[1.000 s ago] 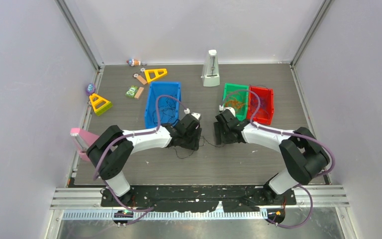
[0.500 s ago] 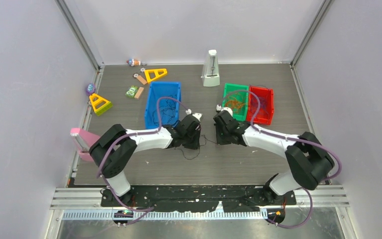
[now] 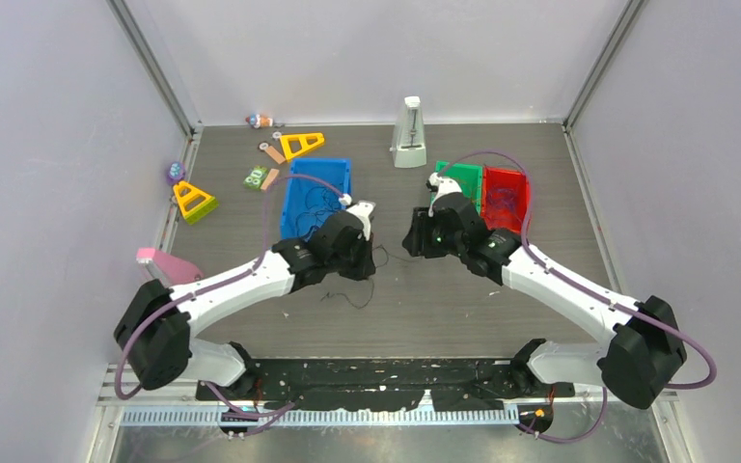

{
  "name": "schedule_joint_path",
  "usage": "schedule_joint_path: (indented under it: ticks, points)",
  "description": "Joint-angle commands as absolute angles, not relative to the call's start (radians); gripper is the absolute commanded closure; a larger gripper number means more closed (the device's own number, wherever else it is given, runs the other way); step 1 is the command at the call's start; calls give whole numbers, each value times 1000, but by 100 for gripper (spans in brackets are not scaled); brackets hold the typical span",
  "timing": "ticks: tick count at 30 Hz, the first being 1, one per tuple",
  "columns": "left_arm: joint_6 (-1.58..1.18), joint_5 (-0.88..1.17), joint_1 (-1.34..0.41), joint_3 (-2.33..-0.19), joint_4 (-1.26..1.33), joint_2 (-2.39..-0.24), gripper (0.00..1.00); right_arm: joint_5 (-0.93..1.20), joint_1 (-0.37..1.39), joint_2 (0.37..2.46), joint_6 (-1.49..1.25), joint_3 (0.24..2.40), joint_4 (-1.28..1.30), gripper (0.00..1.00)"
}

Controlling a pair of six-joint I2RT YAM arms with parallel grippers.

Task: Untangle the cables
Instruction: Pick up the cable at the center of the board, then place the cable in the bin.

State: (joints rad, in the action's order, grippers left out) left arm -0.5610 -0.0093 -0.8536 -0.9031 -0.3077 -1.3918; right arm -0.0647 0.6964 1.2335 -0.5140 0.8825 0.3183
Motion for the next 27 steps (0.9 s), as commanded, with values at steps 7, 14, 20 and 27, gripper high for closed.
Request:
schedule_joint_path:
  ticks: [7,14,20,27]
  points:
    - [-472,17,-722,-993,-436,-1263,100,-188,691,1211,-458,978,390,13]
    - [-372,74,-579,-1127,-579,-1196,100,-344,685,1024,-449,944,333,8]
    - [-326,214,-458,-1262,-694,-1172,100,-395,675,938,-435,891,330,7]
    - [-347,351,-331,-1400,-700,-1211,100,-382,670,927,-451,853,316,7]
